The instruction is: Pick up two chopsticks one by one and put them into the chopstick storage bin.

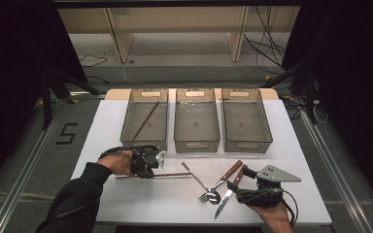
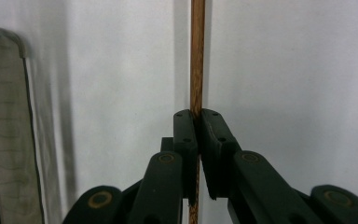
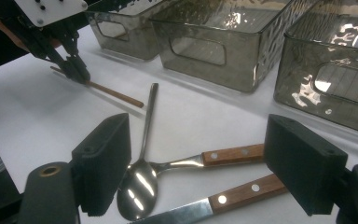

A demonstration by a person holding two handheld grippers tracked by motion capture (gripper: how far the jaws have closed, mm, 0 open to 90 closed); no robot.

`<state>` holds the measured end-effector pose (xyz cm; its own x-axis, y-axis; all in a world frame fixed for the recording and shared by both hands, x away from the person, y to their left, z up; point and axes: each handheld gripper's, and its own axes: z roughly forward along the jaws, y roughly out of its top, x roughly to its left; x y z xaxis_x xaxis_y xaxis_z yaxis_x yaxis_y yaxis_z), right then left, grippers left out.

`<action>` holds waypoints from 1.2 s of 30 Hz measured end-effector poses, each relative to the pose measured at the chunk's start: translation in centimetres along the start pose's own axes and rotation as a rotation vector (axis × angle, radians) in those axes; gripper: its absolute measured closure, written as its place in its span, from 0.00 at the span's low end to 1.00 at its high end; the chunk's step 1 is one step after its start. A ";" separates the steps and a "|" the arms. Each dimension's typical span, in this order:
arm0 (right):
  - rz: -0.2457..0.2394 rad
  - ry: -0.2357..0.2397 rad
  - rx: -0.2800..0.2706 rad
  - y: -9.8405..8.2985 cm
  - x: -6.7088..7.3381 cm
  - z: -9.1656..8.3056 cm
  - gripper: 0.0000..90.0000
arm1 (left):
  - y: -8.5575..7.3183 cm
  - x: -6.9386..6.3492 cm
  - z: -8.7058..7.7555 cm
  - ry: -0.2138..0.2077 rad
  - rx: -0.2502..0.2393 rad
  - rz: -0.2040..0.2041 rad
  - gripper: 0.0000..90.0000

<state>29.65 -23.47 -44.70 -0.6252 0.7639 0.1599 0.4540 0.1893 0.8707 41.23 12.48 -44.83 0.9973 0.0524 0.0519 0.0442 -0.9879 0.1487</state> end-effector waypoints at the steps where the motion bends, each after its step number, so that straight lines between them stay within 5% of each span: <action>1: 0.000 0.000 0.000 0.0 0.0 0.0 0.27 | 0.0 -0.1 -0.1 0.003 -0.004 -0.005 0.94; 12: 0.000 -0.001 0.000 0.0 0.0 0.0 0.27 | -0.3 -0.1 -1.8 0.019 -0.048 -0.059 0.94; 16: -0.001 -0.001 0.000 0.0 0.0 0.0 0.27 | -0.4 0.1 -3.3 0.042 -0.090 -0.112 0.94; 22: 0.000 -0.001 0.001 0.0 0.1 0.0 0.27 | -0.7 1.3 -5.6 0.103 -0.161 -0.233 0.94; 32: 0.000 -0.002 -0.002 0.0 0.0 0.0 0.27 | -2.0 4.3 -8.7 0.231 -0.327 -0.503 0.94; 36: 0.003 -0.002 -0.001 0.0 0.0 0.0 0.27 | -2.5 5.9 -9.8 0.258 -0.355 -0.580 0.94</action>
<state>29.68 -23.44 -44.69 -0.6224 0.7659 0.1613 0.4552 0.1866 0.8706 46.38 16.65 -35.23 0.7718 0.6291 0.0923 0.4957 -0.6862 0.5323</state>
